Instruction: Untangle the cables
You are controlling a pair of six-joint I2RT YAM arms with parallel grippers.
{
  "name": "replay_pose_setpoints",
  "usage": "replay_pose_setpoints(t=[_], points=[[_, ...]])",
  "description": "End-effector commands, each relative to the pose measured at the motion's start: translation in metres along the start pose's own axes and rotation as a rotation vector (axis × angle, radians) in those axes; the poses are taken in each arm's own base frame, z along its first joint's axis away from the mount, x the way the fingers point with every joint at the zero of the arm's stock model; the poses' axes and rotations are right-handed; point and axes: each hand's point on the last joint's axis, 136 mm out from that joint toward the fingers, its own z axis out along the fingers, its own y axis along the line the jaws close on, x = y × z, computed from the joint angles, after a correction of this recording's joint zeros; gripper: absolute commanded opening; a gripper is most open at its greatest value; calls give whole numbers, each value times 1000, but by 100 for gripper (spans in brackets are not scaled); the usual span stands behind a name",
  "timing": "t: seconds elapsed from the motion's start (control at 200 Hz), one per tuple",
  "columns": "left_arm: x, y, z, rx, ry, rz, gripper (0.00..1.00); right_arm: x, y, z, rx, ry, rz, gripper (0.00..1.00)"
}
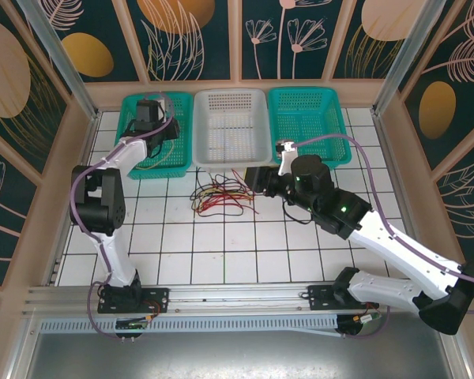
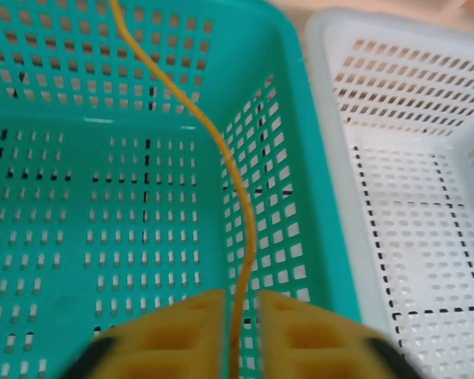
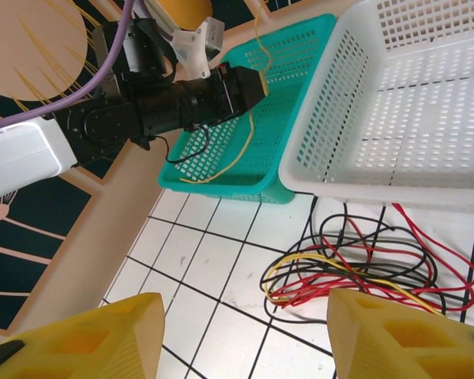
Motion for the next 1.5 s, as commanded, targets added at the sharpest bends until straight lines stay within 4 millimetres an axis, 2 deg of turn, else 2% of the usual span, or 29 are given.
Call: replay_pose_setpoints(t=[0.0,0.05,0.08,0.115,0.155,0.23,0.29,0.385,0.395,0.425,0.516,0.616,0.791,0.826,0.861,0.941,1.031,1.171,1.241,1.316,1.396,1.492], points=[[-8,-4,7,20,-30,24,44,-2,-8,2,32,-11,5,57],[-7,-1,5,6,-36,10,53,-2,-11,3,50,-7,7,57],[-11,-1,1,0,-52,4,66,-1,-14,5,65,-2,6,57],[-17,-2,-6,-4,-73,2,76,-1,-17,6,82,-1,7,57],[-26,-4,-14,-5,-96,1,81,0,-21,9,100,6,9,57],[-43,-11,-32,-2,-125,-9,84,3,-26,16,127,20,14,58],[-55,-15,-49,0,-145,-28,98,9,-32,23,154,37,22,60],[-66,-19,-82,2,-199,-84,98,19,-40,35,199,60,36,61],[-71,-22,-93,10,-221,-90,97,20,-40,36,203,60,38,61],[-74,-26,-108,22,-245,-110,96,24,-43,40,219,67,42,62],[-70,-32,-143,57,-271,-166,93,36,-49,53,250,88,64,64],[-53,-34,-172,75,-252,-199,89,53,-50,71,280,124,58,66],[-2,-30,-213,96,-210,-247,84,82,-49,112,329,204,45,70],[3,-33,-223,120,-218,-251,83,89,-50,122,336,226,50,70],[19,-33,-226,138,-198,-259,83,96,-50,131,344,245,55,70],[36,-38,-237,194,-185,-274,82,115,-53,153,372,299,70,70],[56,-41,-239,230,-144,-294,80,135,-56,173,406,354,71,70],[71,-44,-238,260,-104,-310,77,157,-61,192,449,407,35,70],[75,-46,-236,281,-94,-323,76,166,-67,195,472,433,26,69],[77,-49,-232,304,-81,-342,73,175,-73,195,491,460,17,61],[79,-52,-228,324,-68,-350,71,185,-81,186,517,491,11,48],[77,-54,-226,335,-64,-347,67,199,-91,165,541,515,18,32]])
